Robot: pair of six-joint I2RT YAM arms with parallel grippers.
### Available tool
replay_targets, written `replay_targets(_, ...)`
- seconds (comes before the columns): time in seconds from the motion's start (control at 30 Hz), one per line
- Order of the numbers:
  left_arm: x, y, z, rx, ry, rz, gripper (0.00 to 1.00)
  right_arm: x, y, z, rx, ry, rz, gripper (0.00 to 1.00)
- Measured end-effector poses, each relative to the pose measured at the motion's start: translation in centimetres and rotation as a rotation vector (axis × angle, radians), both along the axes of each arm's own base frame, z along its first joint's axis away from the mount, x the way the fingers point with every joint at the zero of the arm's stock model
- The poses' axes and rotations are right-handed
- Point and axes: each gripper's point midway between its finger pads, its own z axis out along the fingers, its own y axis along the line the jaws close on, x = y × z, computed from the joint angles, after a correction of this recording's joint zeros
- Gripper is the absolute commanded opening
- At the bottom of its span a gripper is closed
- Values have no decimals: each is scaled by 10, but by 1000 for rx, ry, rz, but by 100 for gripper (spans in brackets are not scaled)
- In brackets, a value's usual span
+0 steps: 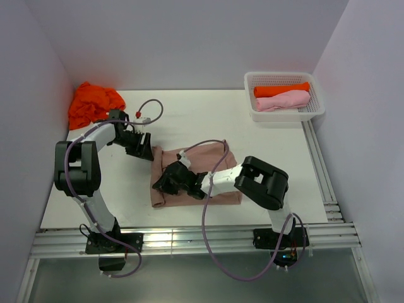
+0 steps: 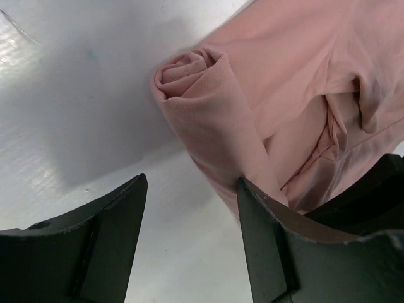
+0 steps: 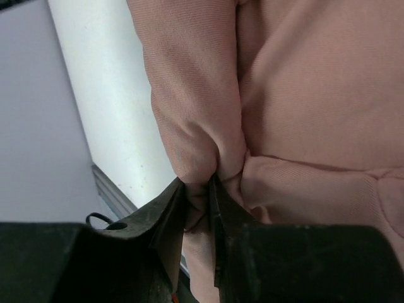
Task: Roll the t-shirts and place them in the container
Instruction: Roll the tshirt
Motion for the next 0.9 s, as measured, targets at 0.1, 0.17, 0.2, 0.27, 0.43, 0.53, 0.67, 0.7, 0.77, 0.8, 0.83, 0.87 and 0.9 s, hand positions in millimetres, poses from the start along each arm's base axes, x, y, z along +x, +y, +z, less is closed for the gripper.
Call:
replay_targets(0.1,-3,-2,-4,-6,4,-4,64,-1,-3,-1,26,15,-20,29)
replay_targets(0.17,-4,-4,-6,-5,0,-10,64,-1,-5,0,42,26,-34,32)
replay_targets(0.2,-4,-6,-8,-4,-2,-14,64,-1,-6,-1,47,30,-42,35)
replay_targets(0.27,-5,-9,-11,2,-8,-22,64,-1,-9,-1,54,37,-54,39)
replay_targets(0.43,-6,-18,-17,29,-19,-35,64,-2,-17,-3,41,49,-76,44)
replay_targets(0.53,-4,-21,-19,54,-26,-32,64,-1,-24,-4,12,49,-94,46)
replay_targets(0.67,-4,-26,-22,98,-34,-35,64,-1,-37,-7,-59,48,-124,47)
replay_targets(0.7,-3,-28,-22,108,-37,-35,64,-1,-40,-8,-82,47,-133,48)
replay_targets(0.77,-2,-31,-22,127,-43,-37,63,-1,-43,-9,-131,44,-142,48)
replay_targets(0.8,-2,-32,-21,135,-47,-40,63,-2,-44,-9,-152,38,-145,48)
replay_targets(0.83,-1,-33,-21,145,-51,-41,63,-2,-44,-8,-171,33,-147,47)
replay_targets(0.87,0,-33,-20,152,-56,-43,63,-3,-44,-7,-192,27,-148,47)
replay_targets(0.9,1,-34,-20,160,-59,-45,63,-3,-46,-7,-212,23,-149,47)
